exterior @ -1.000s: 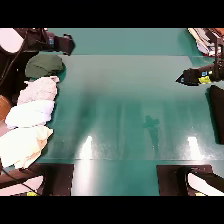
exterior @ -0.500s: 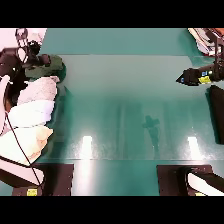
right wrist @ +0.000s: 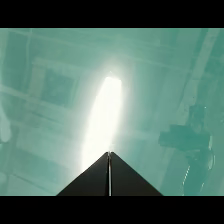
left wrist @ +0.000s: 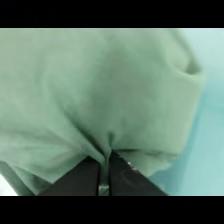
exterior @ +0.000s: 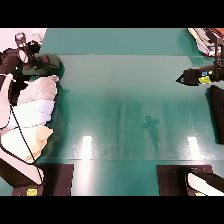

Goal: Fold the shirts.

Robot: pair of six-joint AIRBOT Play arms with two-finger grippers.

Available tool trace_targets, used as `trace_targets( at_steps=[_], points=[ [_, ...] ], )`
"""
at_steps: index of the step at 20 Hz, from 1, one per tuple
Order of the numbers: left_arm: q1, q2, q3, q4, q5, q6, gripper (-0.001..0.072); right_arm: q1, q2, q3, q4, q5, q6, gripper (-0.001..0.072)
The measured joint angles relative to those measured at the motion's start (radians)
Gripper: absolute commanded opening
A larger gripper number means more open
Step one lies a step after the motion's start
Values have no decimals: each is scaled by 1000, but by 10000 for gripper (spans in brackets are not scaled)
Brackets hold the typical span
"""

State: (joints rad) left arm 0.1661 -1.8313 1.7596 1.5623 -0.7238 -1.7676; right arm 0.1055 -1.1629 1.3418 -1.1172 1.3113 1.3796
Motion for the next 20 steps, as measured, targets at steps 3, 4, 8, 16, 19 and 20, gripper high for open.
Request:
trace_targets(
  at_steps=[3,4,8,16,19,20],
  points=[
    [-14,92,103,2,-100,42,29,0,0,18,0,-16,0,17],
    [-27,144,130,0,-125,59,30,0,0,37,0,-25,0,18],
    [-114,399,184,-2,-262,143,29,0,0,167,0,-64,0,17],
    [-508,653,97,-14,-632,145,31,0,1,407,0,-69,-1,17],
    [-697,666,-93,-71,-548,130,492,0,3,437,0,-47,-1,17],
    [-752,669,-165,-93,-481,126,560,0,6,439,0,-38,-2,18]
  ],
)
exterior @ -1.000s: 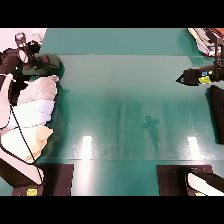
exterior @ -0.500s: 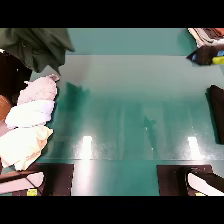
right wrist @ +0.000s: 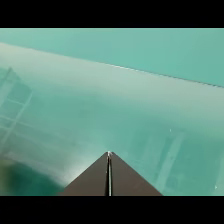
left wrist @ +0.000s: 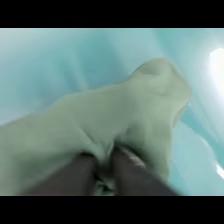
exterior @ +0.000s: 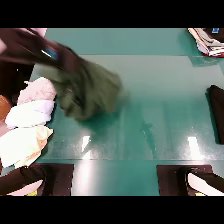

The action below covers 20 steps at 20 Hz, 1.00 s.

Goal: Fold the shirts.

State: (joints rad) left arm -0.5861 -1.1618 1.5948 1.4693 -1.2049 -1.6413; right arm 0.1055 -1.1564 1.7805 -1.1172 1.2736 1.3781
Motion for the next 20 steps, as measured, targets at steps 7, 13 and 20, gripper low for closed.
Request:
trace_targets(
  at_steps=[7,13,20],
  points=[
    [31,19,-202,7,60,-29,543,0,41,-61,-1,40,0,17],
    [143,42,-481,-81,-29,-28,543,0,74,-138,-2,24,0,17],
    [159,45,-834,-281,242,-27,542,0,80,-207,-1,14,0,17]
  ],
)
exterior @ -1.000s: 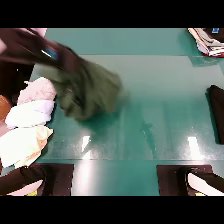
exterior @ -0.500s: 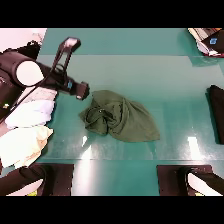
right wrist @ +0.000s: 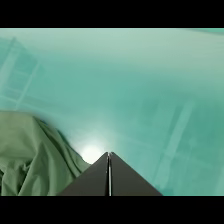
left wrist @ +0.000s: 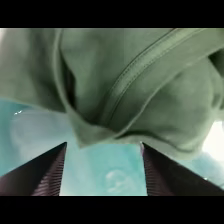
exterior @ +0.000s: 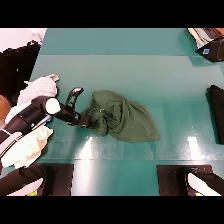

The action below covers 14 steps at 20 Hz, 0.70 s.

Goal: Fold the shirts.

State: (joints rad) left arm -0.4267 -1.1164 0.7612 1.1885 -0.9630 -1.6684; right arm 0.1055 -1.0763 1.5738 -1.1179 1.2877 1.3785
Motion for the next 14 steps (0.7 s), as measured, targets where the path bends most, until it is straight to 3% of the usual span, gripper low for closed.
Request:
trace_targets(
  at_steps=[3,5,6,10,14],
  points=[
    [2,0,-55,-40,80,1,509,0,0,-15,0,-3,0,17],
    [2,0,-72,-51,121,1,90,0,0,-19,0,-3,0,17],
    [2,0,-76,-55,139,1,32,0,0,-21,0,-2,0,17],
    [16,0,-50,-45,174,1,31,-2,0,-23,-3,48,0,18],
    [76,8,87,64,82,-1,31,-45,6,-43,-7,171,0,18]
  ],
)
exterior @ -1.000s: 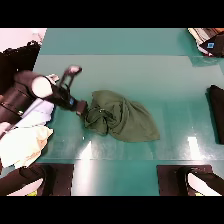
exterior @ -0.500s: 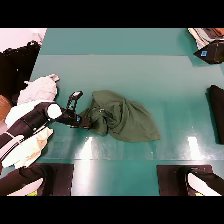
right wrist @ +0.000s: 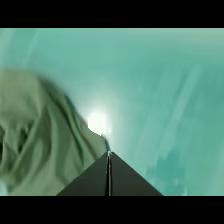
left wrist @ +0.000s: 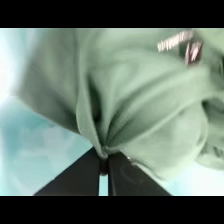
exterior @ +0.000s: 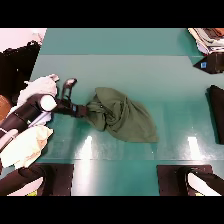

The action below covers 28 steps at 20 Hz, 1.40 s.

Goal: Fold the shirts.

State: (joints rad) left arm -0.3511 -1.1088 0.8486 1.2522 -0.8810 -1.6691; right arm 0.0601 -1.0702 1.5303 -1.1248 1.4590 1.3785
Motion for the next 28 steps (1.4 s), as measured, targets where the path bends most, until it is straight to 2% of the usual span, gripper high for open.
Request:
trace_targets(
  at_steps=[2,4,5,8,11,16,17,19,20,21,22,24,28],
  points=[
    [30,3,82,63,-50,0,31,-35,16,-65,-2,38,0,42],
    [49,6,148,112,-81,0,31,-68,35,-174,-2,60,1,461],
    [55,6,172,129,-93,0,32,-80,42,-247,-2,65,0,476],
    [64,6,206,151,-109,0,31,-89,39,-497,14,51,-11,470],
    [67,6,219,158,-118,0,31,-23,-11,-715,106,-25,-50,447],
    [70,7,226,164,-123,0,31,213,-161,-868,270,-232,-93,447],
    [70,7,226,164,-126,0,31,260,-192,-872,299,-260,-97,419],
    [70,7,227,165,-129,0,31,336,-245,-858,338,-305,-101,262],
    [70,7,227,165,-130,0,31,365,-267,-841,341,-326,-102,167],
    [70,7,227,165,-130,0,31,390,-285,-822,341,-353,-105,40],
    [70,7,227,165,-132,0,31,406,-301,-799,333,-375,-105,16],
    [70,7,232,174,-134,1,30,420,-317,-740,295,-408,-105,16],
    [69,35,319,289,-146,1,31,349,-289,-581,140,-373,-59,16]
  ],
)
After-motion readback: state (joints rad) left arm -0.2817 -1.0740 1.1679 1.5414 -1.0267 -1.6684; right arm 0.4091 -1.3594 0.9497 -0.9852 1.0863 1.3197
